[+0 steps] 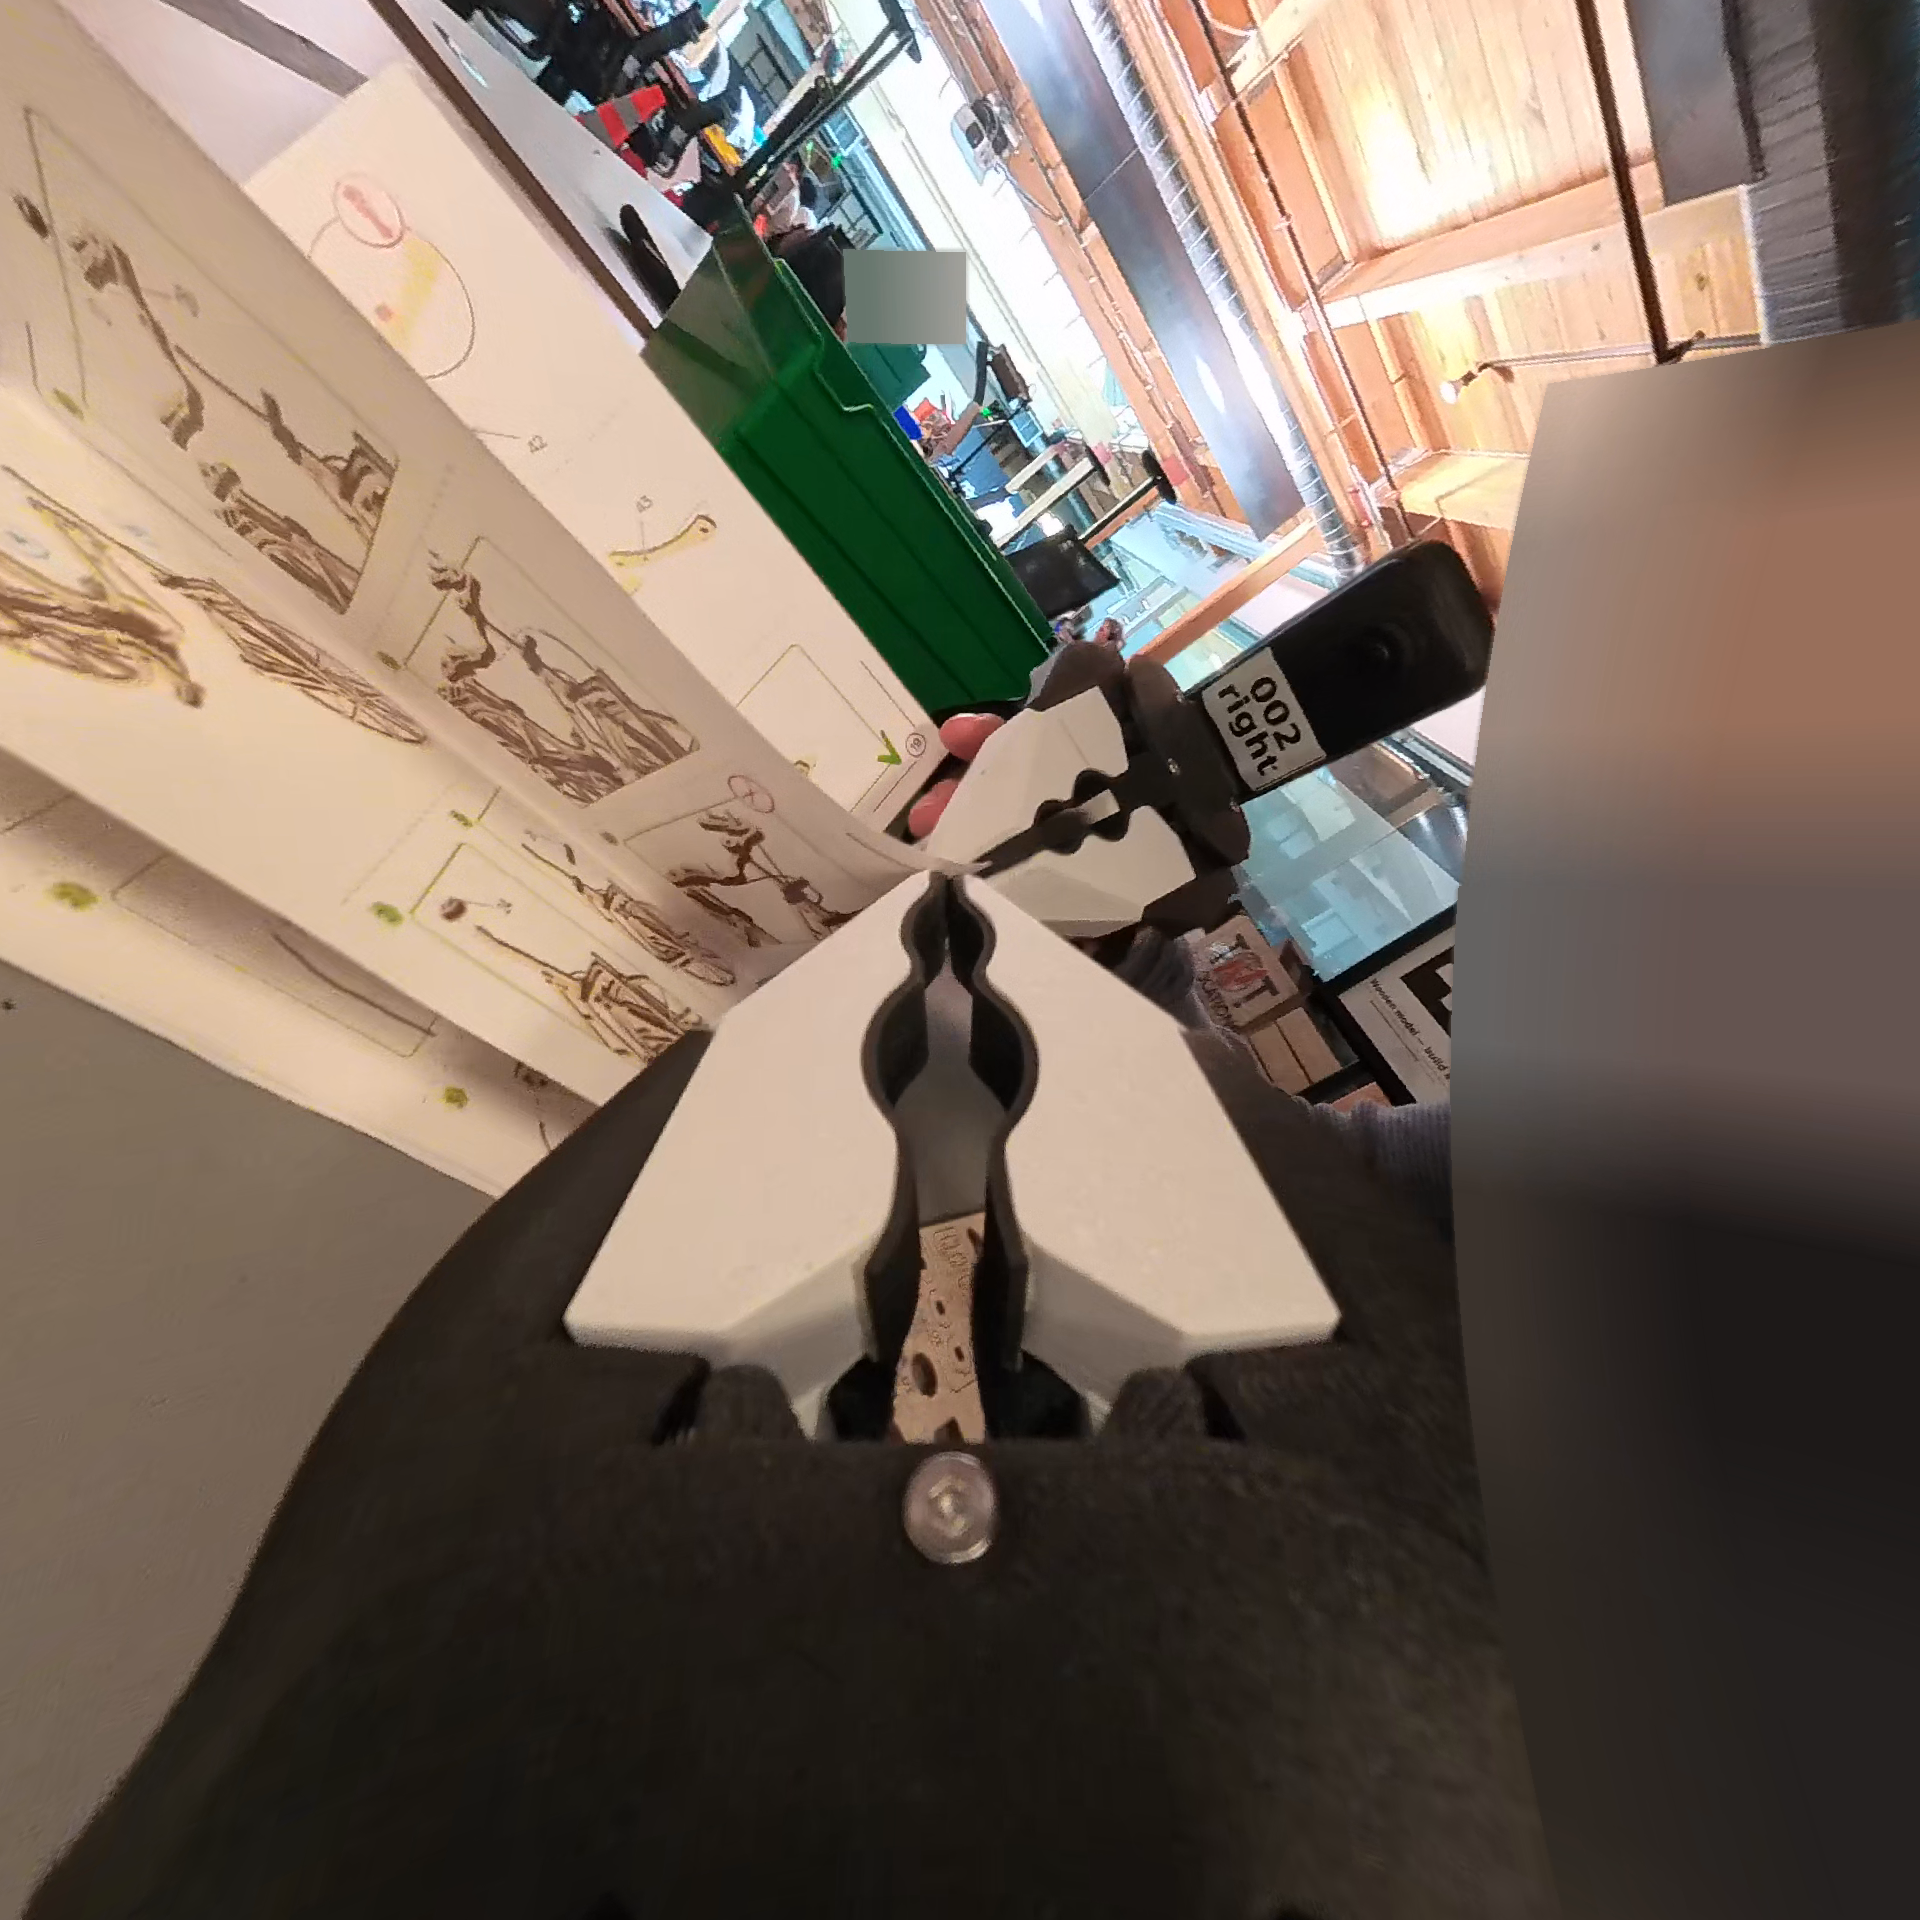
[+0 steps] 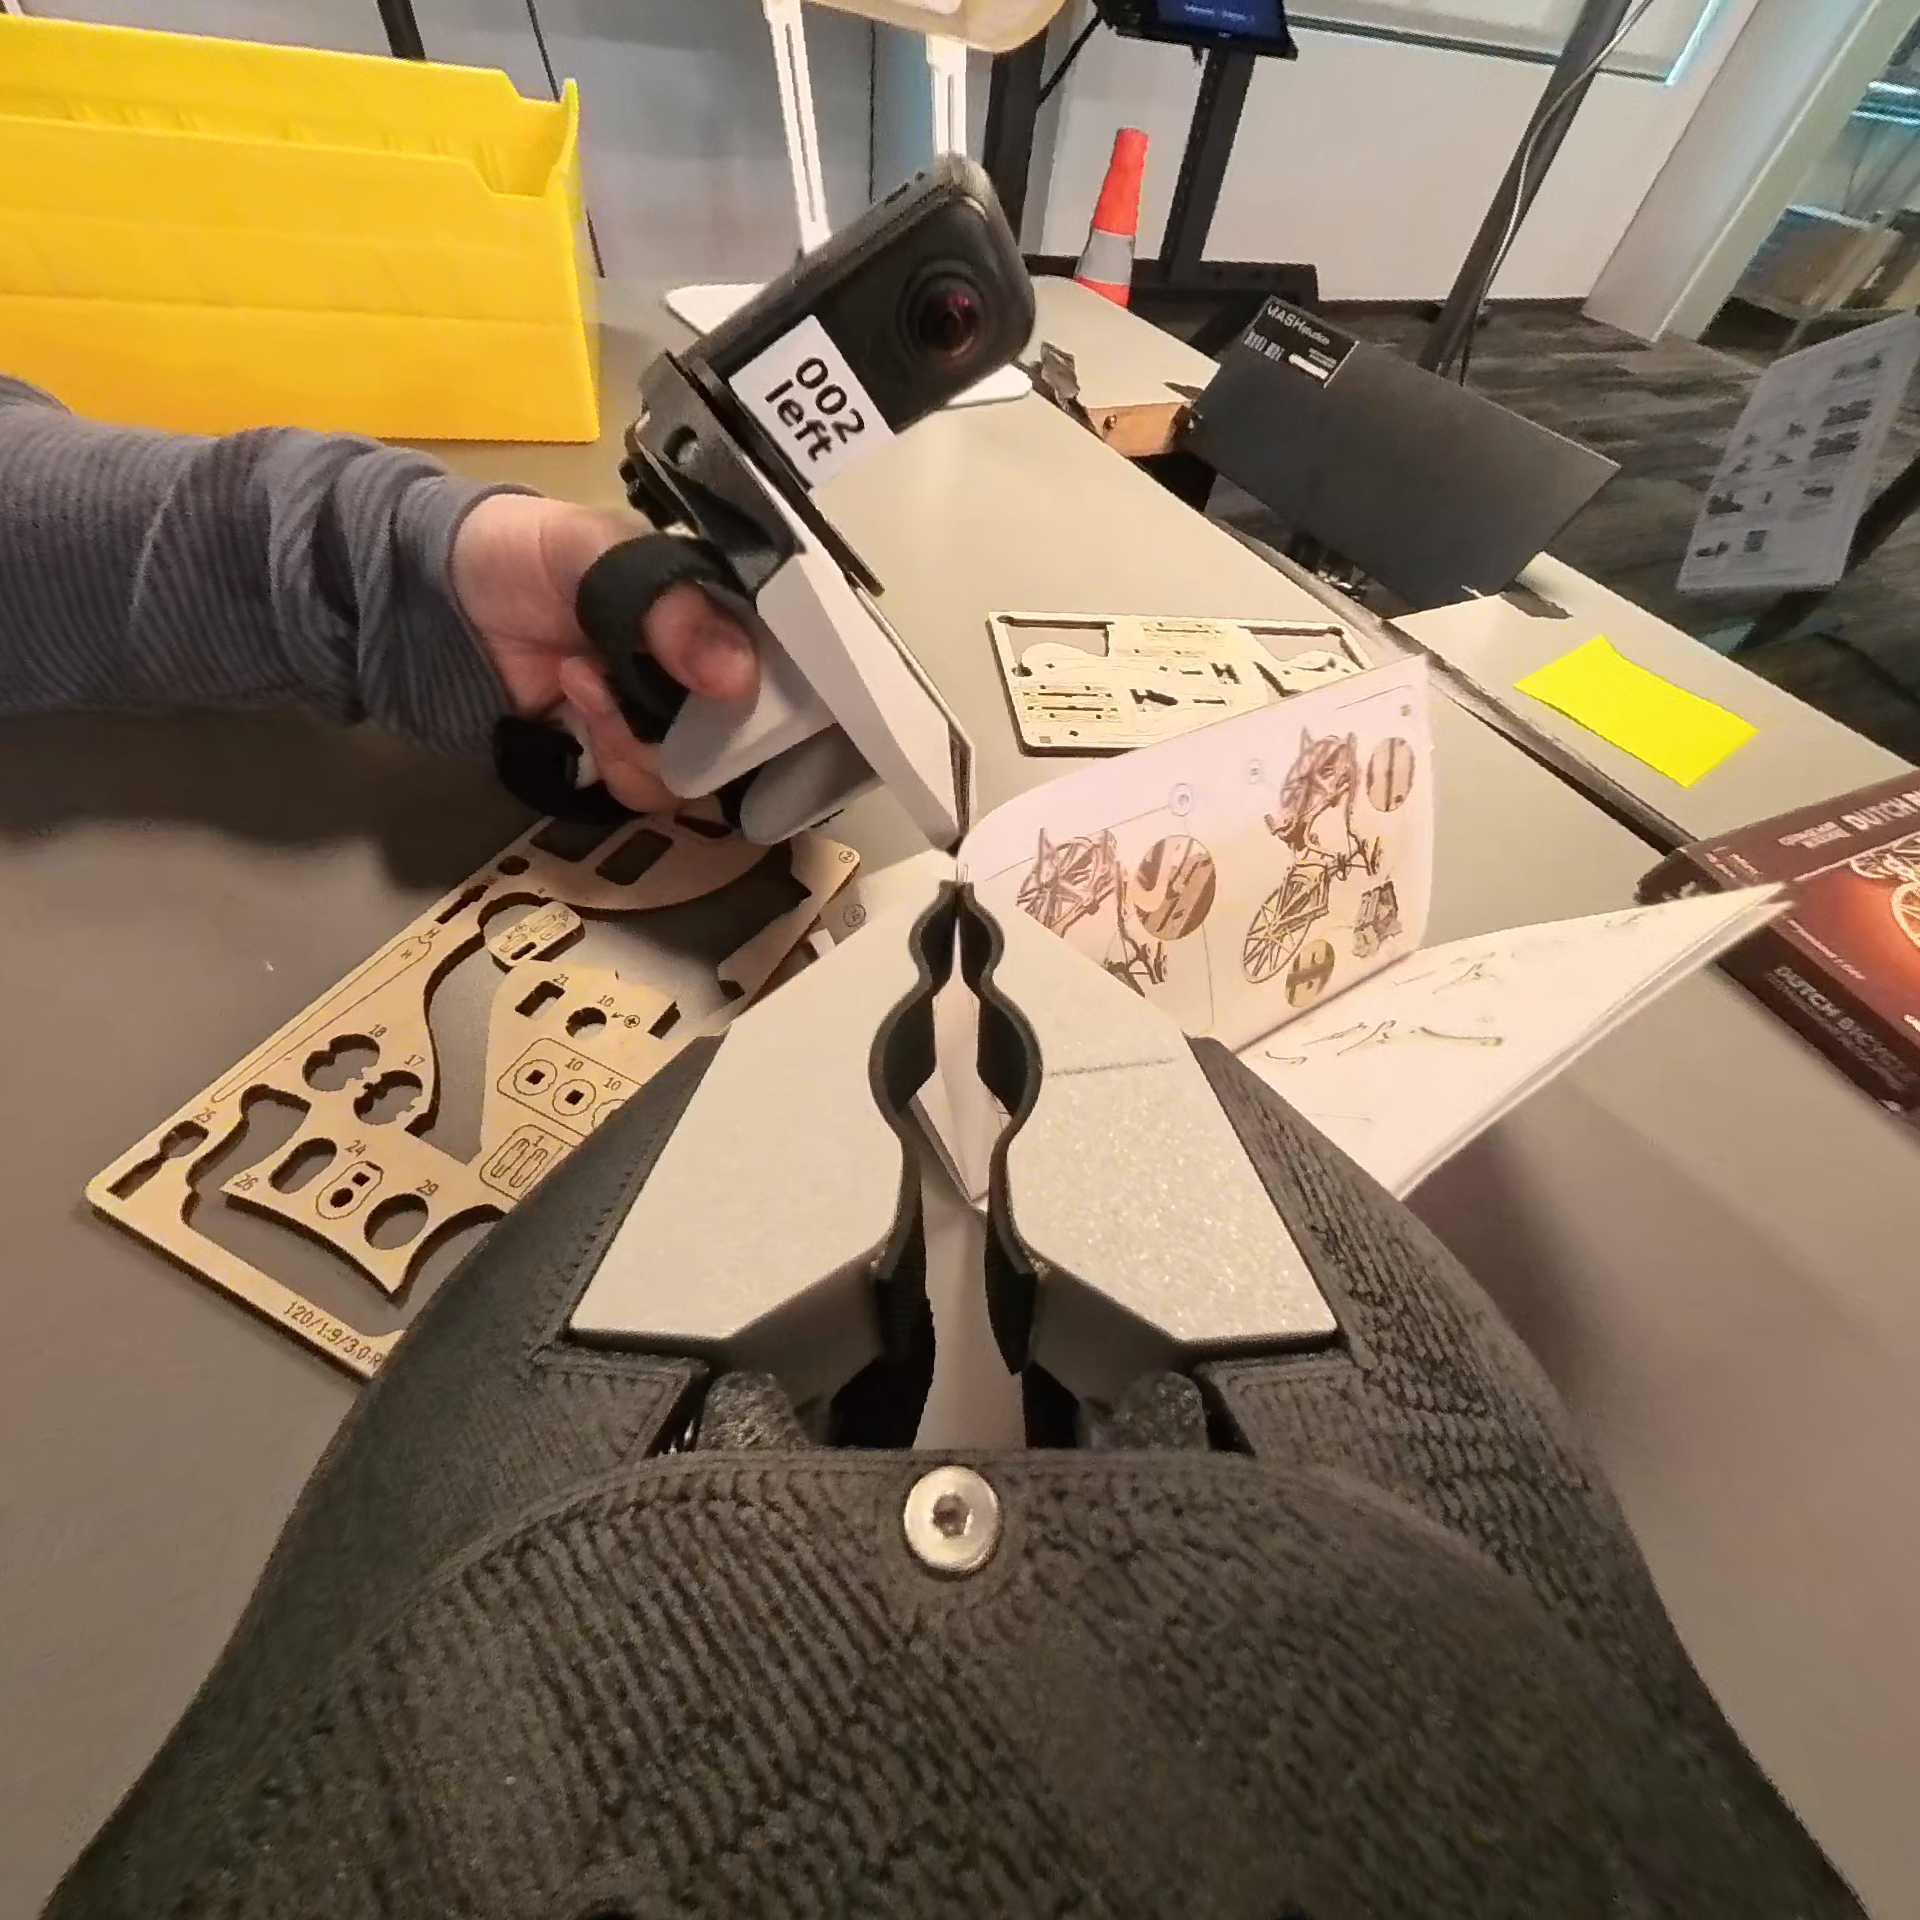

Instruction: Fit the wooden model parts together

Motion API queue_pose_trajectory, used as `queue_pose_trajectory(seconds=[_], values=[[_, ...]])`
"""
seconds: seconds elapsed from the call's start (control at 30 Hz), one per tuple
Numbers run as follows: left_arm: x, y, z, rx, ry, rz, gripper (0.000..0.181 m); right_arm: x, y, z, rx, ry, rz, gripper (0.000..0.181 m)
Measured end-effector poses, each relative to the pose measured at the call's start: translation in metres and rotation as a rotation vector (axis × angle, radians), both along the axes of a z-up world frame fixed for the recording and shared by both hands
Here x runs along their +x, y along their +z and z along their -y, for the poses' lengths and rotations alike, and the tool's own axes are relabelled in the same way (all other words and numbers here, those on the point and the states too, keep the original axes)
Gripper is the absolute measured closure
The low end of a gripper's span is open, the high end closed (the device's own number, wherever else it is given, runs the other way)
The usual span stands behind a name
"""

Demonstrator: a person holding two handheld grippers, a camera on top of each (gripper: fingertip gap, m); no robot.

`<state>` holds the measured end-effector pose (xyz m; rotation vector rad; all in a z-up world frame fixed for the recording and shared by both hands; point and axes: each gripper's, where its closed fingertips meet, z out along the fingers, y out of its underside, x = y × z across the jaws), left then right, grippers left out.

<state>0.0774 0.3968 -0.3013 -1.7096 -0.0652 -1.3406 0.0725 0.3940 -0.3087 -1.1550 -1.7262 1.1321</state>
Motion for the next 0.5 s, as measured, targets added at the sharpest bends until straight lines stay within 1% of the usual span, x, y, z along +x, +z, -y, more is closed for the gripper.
queue_pose_trajectory(seconds=[0.03, 0.13, 0.2, 0.3, 0.5], values=[[0.000, -0.001, 0.000, -0.001, 0.002, -0.008, 0.181, 0.000, 0.000, 0.000, -0.003, 0.000, -0.001, 0.181], [0.000, -0.002, -0.001, -0.008, 0.009, -0.008, 0.181, 0.001, 0.002, -0.003, 0.005, -0.010, -0.006, 0.181], [-0.005, -0.001, -0.004, -0.017, 0.040, 0.018, 0.181, 0.000, 0.002, -0.011, 0.016, -0.062, -0.003, 0.181], [-0.015, 0.005, -0.006, 0.014, 0.091, 0.060, 0.181, 0.000, 0.001, -0.024, 0.036, -0.129, -0.010, 0.181], [-0.019, 0.005, -0.008, 0.013, 0.125, 0.056, 0.181, 0.001, 0.001, -0.028, 0.062, -0.154, -0.008, 0.181]])
